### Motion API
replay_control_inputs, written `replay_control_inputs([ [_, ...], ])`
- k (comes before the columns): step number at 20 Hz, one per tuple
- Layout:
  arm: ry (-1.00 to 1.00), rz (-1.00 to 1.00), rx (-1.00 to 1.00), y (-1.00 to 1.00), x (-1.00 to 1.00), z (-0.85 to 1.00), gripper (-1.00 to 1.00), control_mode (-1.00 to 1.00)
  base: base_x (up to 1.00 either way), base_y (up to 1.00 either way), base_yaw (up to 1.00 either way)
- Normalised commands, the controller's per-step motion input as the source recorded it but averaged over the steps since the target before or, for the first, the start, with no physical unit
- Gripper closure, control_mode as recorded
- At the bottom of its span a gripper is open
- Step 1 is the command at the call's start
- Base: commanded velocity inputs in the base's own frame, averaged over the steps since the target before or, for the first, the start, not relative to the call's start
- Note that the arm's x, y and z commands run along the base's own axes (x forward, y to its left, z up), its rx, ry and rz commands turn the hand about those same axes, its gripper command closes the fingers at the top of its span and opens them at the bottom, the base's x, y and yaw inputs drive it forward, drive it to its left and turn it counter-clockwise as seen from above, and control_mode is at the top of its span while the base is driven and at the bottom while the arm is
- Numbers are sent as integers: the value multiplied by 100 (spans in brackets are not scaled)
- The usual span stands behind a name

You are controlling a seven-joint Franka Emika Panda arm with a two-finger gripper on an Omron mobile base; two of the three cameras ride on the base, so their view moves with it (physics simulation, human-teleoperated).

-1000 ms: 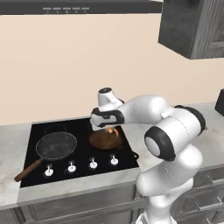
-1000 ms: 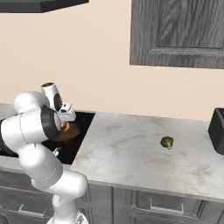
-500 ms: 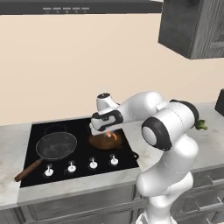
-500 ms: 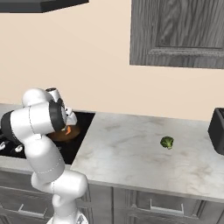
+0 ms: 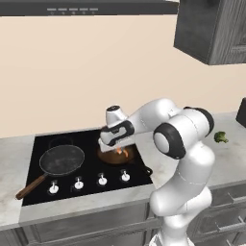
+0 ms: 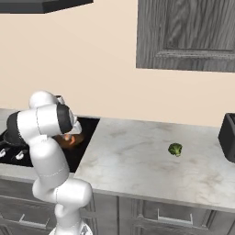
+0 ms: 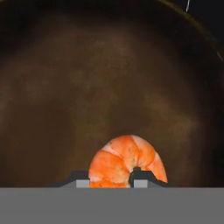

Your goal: Place both pans onto different burners. Then place the broccoli and the shrimp on different pans.

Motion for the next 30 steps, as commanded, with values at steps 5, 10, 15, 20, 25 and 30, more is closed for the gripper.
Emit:
replay_control_inputs([
  [5, 0, 1, 0, 1, 1, -25, 100, -100, 0, 0, 0],
  [10, 0, 3, 0, 3, 0, -16, 100, -100, 0, 0, 0],
  [15, 0, 0, 0, 1, 0, 0, -100, -100, 0, 0, 0],
  [20, 0, 0, 0, 0, 0, 0, -100, -100, 0, 0, 0],
  [25, -5, 0, 0, 0, -1, 1, -100, -100, 0, 0, 0],
  [30, -14, 0, 0, 0, -18, 30, -100, -100, 0, 0, 0],
])
